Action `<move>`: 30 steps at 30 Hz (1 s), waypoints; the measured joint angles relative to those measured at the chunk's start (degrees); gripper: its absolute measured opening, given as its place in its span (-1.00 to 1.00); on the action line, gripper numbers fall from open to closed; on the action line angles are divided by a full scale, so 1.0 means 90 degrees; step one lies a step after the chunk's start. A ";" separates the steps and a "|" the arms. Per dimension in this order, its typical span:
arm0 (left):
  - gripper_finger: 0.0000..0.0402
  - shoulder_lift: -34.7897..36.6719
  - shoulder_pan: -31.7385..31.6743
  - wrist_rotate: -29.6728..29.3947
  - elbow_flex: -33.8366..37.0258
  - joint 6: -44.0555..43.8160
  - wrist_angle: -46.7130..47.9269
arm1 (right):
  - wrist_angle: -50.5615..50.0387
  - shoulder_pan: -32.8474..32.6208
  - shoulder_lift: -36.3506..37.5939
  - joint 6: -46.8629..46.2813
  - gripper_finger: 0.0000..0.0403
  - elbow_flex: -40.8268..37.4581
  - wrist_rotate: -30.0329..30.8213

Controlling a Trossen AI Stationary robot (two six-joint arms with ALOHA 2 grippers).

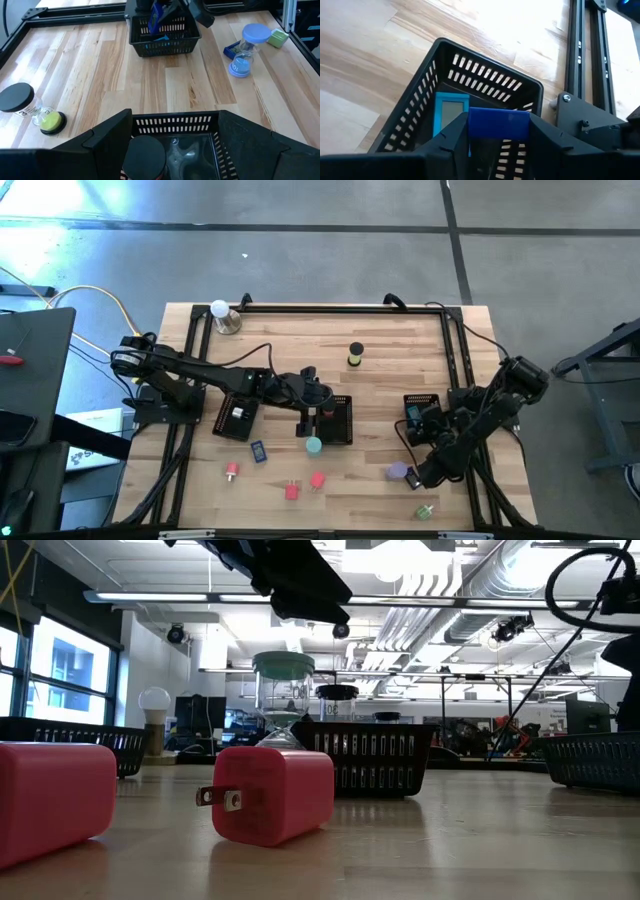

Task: Pick & Place Office items
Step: Put the top blue digital clock into the right black bin

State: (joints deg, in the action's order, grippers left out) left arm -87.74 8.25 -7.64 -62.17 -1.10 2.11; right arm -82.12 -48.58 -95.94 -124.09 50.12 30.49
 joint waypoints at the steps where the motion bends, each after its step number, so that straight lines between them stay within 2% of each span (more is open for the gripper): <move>1: 0.44 0.0000 0.0000 0.0001 0.0000 0.0000 0.0000 | 0.0096 0.0000 0.0000 -0.0010 -0.29 -0.0042 0.0042; 9: 0.44 0.0000 0.0002 0.0005 0.0000 -0.0035 0.0000 | 0.0320 0.0050 0.0000 -0.0064 -0.29 -0.0135 0.0223; 22: 0.44 0.0000 0.0019 0.0027 0.0000 -0.0046 0.0002 | 0.0447 0.0703 0.0000 0.0491 -0.27 -0.0135 0.0155; 30: 0.44 0.0000 0.0061 0.0022 0.0000 -0.0046 0.0056 | 0.0477 0.0780 0.0000 0.0398 -0.26 -0.0138 0.0254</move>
State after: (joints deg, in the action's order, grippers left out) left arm -87.74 8.80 -7.44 -62.17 -1.52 2.61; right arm -77.83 -41.56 -95.94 -120.50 48.88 32.78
